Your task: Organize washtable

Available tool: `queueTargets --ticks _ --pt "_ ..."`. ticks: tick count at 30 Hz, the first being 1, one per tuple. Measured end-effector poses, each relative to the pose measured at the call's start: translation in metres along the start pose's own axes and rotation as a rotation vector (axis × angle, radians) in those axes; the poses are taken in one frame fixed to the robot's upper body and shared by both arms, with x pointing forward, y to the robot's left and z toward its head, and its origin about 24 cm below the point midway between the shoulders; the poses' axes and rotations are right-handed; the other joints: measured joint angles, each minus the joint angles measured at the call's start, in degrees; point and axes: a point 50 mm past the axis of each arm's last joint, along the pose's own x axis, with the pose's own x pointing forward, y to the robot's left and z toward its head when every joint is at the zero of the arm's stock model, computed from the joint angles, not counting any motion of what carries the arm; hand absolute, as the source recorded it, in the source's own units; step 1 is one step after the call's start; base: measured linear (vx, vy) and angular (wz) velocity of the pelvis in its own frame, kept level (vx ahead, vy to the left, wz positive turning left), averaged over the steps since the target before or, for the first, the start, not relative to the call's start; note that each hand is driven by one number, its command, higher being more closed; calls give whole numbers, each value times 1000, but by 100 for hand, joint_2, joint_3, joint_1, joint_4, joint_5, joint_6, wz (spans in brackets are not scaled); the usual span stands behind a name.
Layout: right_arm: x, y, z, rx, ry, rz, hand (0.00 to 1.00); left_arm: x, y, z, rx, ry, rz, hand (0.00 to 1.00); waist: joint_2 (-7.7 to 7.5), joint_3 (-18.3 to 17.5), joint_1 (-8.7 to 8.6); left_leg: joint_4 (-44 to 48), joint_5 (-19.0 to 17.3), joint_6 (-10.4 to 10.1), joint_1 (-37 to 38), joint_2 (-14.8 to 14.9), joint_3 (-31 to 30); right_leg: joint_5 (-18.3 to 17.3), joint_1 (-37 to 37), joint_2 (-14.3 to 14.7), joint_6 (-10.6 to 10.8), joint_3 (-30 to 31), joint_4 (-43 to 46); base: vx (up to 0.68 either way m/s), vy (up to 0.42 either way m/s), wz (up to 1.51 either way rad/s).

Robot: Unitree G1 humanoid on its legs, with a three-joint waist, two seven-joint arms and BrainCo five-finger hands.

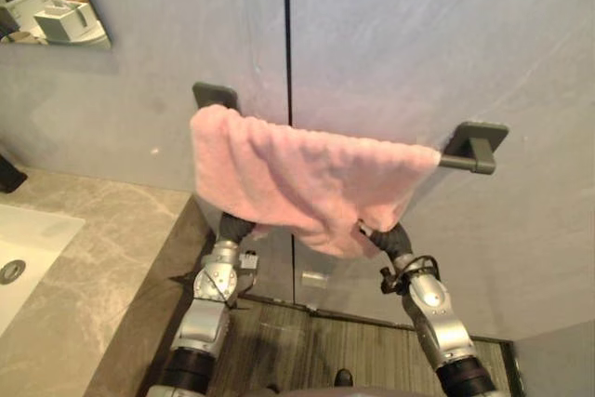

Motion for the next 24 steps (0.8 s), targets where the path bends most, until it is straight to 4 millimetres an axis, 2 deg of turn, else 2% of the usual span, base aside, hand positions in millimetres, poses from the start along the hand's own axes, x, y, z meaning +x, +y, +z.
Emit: queueTargets --ticks 4,6,24 --pt "-7 -11 -3 5 9 -51 100 0 3 0 -4 1 18 100 1 1 -4 -22 -5 1 6 1 72 9 -2 0 13 73 -1 -28 5 -10" --pt "-13 -15 3 3 -17 -74 100 0 2 -1 -10 3 15 100 1 1 -16 -42 -5 1 13 0 84 10 -5 -2 16 85 -1 -38 13 -4" --pt "-24 -24 -1 28 -13 -163 100 -7 -6 -7 -55 32 -23 100 7 4 -146 -97 -5 1 92 -7 205 23 -50 -2 35 202 0 -17 9 -3"
